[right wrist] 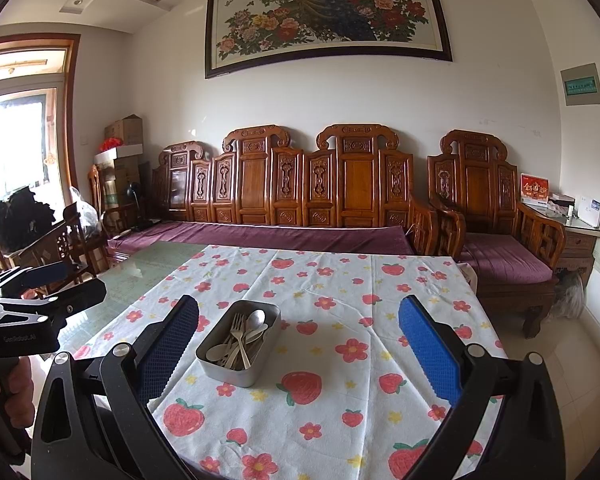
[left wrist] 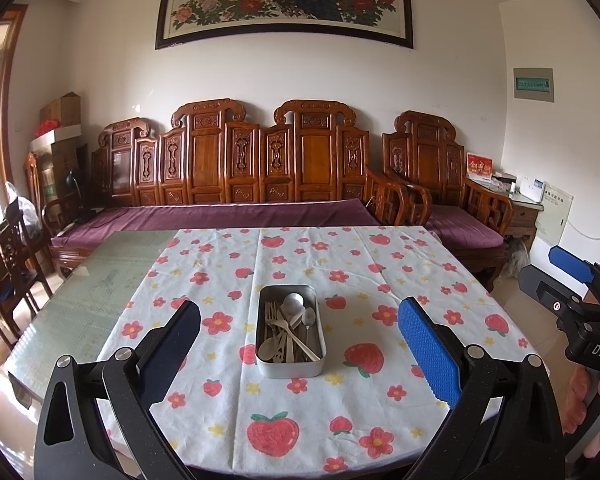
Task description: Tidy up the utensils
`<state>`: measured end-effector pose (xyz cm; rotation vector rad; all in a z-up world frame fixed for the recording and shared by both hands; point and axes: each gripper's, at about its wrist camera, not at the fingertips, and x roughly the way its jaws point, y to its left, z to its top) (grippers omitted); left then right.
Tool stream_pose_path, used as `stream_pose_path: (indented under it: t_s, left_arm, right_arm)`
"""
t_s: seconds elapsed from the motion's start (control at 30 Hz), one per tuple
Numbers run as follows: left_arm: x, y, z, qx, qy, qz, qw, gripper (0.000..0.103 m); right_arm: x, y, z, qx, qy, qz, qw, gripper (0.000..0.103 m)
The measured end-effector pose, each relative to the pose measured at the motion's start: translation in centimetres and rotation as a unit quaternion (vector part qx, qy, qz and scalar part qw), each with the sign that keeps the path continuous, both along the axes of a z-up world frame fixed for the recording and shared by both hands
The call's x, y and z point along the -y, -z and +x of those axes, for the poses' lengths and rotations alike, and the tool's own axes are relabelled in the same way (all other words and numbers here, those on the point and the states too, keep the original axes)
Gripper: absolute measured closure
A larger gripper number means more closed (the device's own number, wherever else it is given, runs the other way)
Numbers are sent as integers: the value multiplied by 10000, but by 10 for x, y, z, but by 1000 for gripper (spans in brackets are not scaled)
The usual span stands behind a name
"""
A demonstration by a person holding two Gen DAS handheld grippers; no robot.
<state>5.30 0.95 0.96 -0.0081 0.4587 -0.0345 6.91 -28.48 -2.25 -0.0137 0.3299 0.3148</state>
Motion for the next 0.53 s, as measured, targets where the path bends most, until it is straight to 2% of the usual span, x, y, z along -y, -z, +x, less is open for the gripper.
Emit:
stream_pose_path:
  t_s: [0.53]
  left_arm:
    - [-2, 0, 1, 0, 0, -40, 10000, 7]
  right_arm:
    - [0, 0, 0, -7, 4, 13, 10000, 2]
